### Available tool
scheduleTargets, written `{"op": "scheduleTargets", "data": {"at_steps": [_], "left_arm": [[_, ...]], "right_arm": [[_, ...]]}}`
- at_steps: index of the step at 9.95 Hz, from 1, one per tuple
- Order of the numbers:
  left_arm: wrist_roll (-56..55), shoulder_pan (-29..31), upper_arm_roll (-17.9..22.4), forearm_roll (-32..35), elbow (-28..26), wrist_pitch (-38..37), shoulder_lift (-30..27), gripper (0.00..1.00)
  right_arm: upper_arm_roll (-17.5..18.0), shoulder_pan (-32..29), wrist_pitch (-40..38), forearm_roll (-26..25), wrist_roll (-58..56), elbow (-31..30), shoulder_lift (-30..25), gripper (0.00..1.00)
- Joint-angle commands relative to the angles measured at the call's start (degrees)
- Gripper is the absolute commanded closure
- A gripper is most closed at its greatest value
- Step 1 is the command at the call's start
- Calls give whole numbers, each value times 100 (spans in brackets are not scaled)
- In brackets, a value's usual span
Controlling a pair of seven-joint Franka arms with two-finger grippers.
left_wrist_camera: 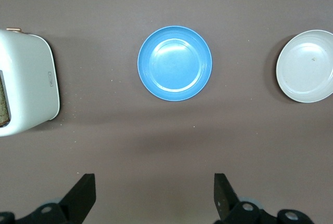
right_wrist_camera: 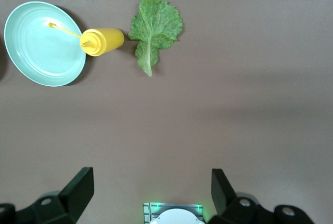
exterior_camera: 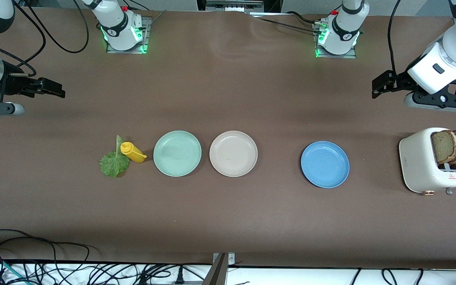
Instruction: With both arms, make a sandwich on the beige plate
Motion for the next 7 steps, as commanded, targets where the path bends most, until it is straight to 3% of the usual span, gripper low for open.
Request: {"op": "scheduleTargets", "data": {"at_steps": [1, 7], "left_arm": [[91, -54, 23, 177, 19, -66, -29, 0], [91, -45, 23, 177, 19, -66, -29, 0]], "right_arm": [[-20, -18, 31, 92, -104, -33, -22, 0], [-20, -18, 84, 109, -104, -138, -13, 0]]}}
